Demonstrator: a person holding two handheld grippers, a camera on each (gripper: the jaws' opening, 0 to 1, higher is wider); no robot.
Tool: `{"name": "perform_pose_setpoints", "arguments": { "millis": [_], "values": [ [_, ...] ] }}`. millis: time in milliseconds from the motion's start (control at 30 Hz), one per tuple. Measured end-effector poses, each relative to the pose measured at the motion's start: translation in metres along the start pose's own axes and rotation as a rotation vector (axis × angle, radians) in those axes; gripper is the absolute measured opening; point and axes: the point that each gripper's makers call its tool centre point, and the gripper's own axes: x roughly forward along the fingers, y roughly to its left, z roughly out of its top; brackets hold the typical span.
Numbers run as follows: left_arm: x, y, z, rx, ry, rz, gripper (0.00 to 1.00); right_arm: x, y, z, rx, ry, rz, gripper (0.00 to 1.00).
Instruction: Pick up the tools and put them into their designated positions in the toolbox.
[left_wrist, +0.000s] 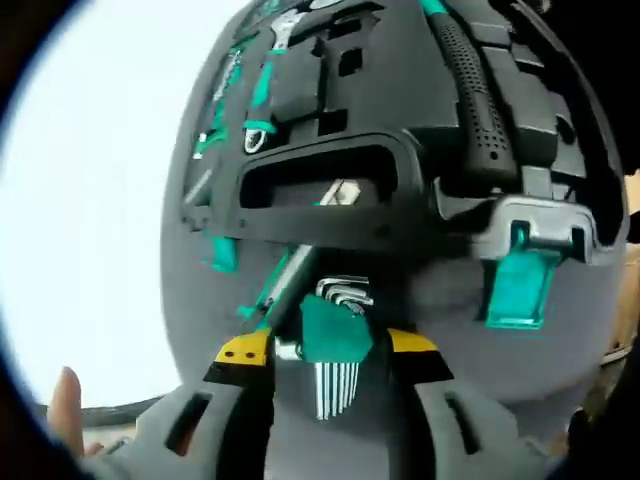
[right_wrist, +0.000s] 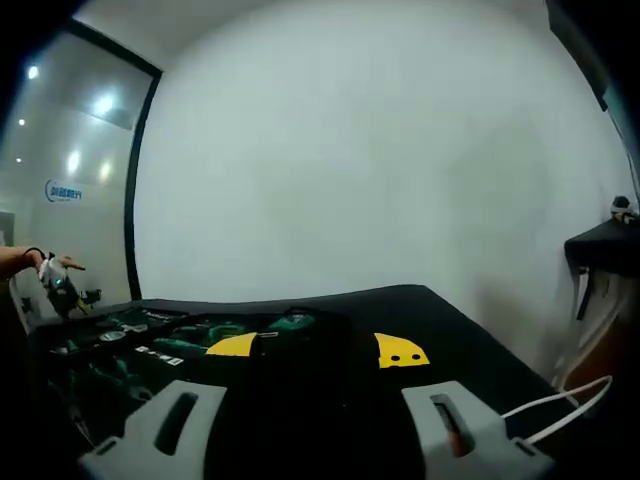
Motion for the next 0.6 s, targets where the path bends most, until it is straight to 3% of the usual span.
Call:
{"name": "perform_pose_setpoints", "arguments": {
  "millis": [33,100,167,267,400,533,600],
  "values": [
    [-0.002,0.002,-0.001,-0.025,0.014,0.066,0.37,0.000,0.000,0.000,0.002,-0.001,0.000,0.40],
    [-0.003,-0.002,0.001,0.029,-0.001,0.152,0.27,-0.002,-0.002,0.001,0.011,-0.007,-0.002,0.40],
    [-0.003,-0.006,0.001,0.049,-0.010,0.249,0.26,-0.002,-0.003,0.003,0.020,-0.014,-0.004,0.40],
    [0.000,-0.016,-0.002,0.009,-0.025,0.310,0.24,-0.001,-0.003,0.003,0.026,-0.014,-0.003,0.40],
    [-0.001,-0.003,-0.009,-0.065,-0.045,0.421,0.31,-0.002,-0.001,0.001,0.019,-0.006,0.001,0.40],
    [-0.010,0.010,-0.009,-0.050,-0.019,0.528,0.31,-0.002,-0.001,0.000,0.017,-0.003,-0.002,0.40],
    [-0.007,0.011,-0.008,-0.028,-0.009,0.538,0.31,-0.003,-0.003,0.001,0.019,-0.006,-0.009,0.40]
  ]
}}
